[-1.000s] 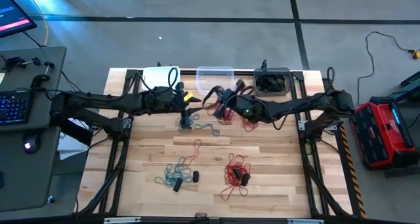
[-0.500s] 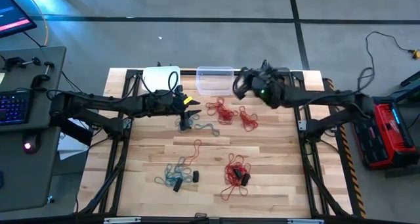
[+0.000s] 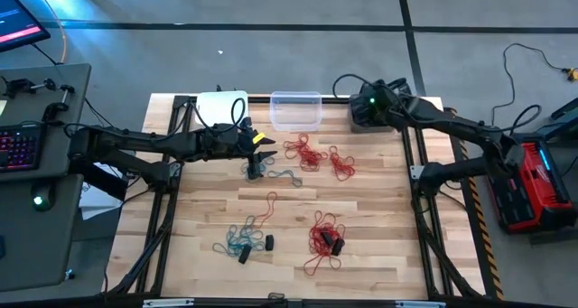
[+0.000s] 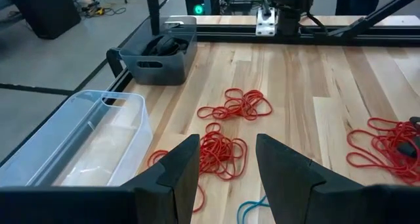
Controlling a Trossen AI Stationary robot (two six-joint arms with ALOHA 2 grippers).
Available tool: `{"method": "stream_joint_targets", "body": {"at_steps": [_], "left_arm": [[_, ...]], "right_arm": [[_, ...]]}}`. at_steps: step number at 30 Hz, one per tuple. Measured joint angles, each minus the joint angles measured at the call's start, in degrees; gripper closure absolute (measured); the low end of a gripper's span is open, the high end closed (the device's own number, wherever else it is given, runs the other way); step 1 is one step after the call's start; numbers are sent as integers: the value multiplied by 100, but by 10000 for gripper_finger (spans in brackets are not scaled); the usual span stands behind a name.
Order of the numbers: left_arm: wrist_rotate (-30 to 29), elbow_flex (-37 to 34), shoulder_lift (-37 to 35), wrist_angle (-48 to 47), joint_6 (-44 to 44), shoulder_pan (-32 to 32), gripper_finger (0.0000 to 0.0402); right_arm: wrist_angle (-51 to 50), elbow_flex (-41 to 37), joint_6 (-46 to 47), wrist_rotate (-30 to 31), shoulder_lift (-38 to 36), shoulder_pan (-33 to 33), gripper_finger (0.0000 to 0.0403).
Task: Sort rubber bands into baskets
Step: Put the black rubber band into the black bin
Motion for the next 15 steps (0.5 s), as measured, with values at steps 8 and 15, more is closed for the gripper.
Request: {"method": "stream_joint_targets", "body": {"at_steps": [8, 15], "left_arm": [[68, 2, 0, 13, -19, 0, 258], [68, 2, 0, 15, -20, -15, 258]], "right_arm": [[164, -423, 201, -1456, 0, -961, 403], [633, -988, 249, -1947, 116, -1637, 403]]}}
